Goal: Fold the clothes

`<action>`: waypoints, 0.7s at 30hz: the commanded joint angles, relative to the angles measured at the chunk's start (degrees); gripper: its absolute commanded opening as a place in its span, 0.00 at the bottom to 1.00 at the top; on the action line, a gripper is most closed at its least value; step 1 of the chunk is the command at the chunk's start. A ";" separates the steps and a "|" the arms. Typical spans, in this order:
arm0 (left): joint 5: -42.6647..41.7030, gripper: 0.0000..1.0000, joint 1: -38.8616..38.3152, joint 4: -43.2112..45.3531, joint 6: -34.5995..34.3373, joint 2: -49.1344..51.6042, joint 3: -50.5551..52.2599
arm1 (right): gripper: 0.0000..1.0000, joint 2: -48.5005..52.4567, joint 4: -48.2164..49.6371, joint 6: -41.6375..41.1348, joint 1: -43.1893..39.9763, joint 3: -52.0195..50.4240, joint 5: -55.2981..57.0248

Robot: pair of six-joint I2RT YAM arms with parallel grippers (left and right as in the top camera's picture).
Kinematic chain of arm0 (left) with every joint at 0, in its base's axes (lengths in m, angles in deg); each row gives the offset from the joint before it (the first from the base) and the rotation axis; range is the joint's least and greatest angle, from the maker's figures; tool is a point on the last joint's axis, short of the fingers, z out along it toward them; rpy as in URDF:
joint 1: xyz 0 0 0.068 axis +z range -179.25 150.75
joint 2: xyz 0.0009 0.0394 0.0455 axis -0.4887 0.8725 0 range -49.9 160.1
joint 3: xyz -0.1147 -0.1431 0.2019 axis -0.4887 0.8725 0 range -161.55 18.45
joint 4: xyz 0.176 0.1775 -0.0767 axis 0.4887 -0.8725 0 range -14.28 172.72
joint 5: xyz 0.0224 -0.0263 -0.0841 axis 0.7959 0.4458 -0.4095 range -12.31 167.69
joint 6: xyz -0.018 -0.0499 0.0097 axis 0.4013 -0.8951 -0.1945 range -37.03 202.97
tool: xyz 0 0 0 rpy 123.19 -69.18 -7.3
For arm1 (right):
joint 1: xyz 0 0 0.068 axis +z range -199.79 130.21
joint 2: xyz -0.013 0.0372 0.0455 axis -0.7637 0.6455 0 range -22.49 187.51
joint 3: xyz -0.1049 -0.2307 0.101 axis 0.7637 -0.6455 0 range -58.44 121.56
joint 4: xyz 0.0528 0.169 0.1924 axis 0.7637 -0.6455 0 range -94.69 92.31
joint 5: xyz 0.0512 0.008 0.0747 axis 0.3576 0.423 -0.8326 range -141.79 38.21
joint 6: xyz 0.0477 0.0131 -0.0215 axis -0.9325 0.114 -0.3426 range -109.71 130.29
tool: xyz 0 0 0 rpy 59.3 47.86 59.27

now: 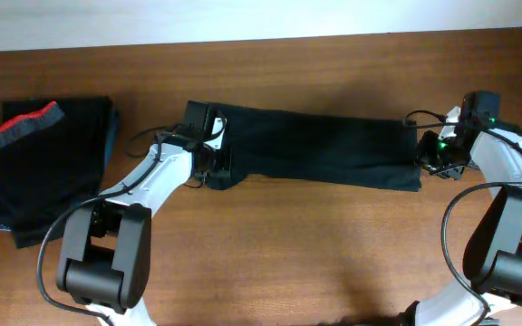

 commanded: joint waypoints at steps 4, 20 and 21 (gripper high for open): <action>0.98 0.22 0.33 -0.02 -1.25 0.44 -0.90 | 0.34 -1.29 -0.02 0.61 0.20 1.16 0.55; -4.04 0.01 0.28 3.96 -1.79 4.13 -1.86 | 0.34 -1.29 -0.26 0.63 0.20 1.16 0.55; -4.04 0.01 0.31 3.93 -1.77 3.87 -2.21 | 0.34 -1.29 -0.24 0.63 0.20 1.16 0.57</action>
